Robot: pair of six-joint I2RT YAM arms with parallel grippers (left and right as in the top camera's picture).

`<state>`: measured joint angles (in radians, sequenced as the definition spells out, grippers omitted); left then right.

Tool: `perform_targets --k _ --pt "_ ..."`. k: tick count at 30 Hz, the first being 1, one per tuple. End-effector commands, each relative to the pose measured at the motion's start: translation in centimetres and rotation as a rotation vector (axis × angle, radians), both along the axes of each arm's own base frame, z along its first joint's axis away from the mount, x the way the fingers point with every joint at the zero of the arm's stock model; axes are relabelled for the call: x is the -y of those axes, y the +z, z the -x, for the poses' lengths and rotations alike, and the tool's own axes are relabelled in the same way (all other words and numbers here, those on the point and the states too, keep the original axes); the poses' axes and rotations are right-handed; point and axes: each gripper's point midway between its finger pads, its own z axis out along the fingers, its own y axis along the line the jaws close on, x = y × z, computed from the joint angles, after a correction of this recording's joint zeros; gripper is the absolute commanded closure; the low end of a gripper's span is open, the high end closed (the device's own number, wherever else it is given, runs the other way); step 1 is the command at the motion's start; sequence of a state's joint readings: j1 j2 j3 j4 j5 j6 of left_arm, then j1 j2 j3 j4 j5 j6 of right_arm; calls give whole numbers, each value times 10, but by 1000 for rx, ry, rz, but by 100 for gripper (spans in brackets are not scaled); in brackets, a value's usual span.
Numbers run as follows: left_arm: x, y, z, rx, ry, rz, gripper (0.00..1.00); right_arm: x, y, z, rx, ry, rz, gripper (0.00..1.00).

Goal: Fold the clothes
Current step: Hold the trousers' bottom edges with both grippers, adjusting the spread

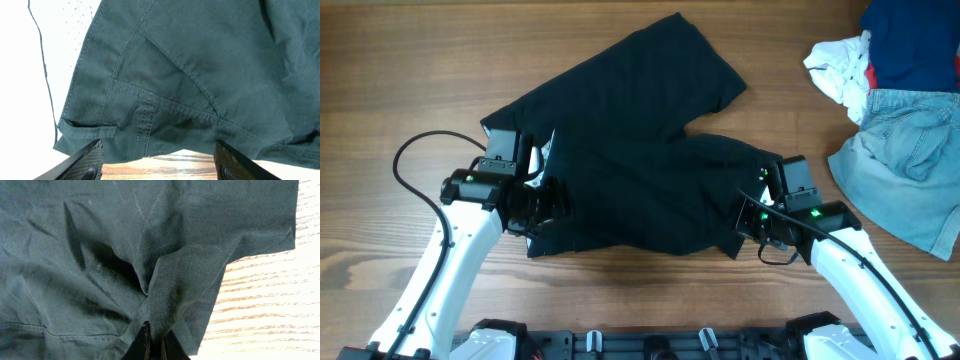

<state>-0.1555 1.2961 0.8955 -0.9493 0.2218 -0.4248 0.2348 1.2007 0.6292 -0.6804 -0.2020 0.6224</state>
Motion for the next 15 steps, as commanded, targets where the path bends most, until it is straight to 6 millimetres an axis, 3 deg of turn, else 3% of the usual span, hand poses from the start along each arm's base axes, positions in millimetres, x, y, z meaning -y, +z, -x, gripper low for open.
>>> perform_targets --k 1,5,15 --pt "-1 -6 -4 -9 7 -14 32 -3 5 -5 15 23 -6 96" --pt "0 -11 -5 -27 7 -17 36 -3 5 -4 13 24 -5 96" --pt "-14 -14 -6 -23 24 -96 31 -3 5 -5 16 23 -6 96"
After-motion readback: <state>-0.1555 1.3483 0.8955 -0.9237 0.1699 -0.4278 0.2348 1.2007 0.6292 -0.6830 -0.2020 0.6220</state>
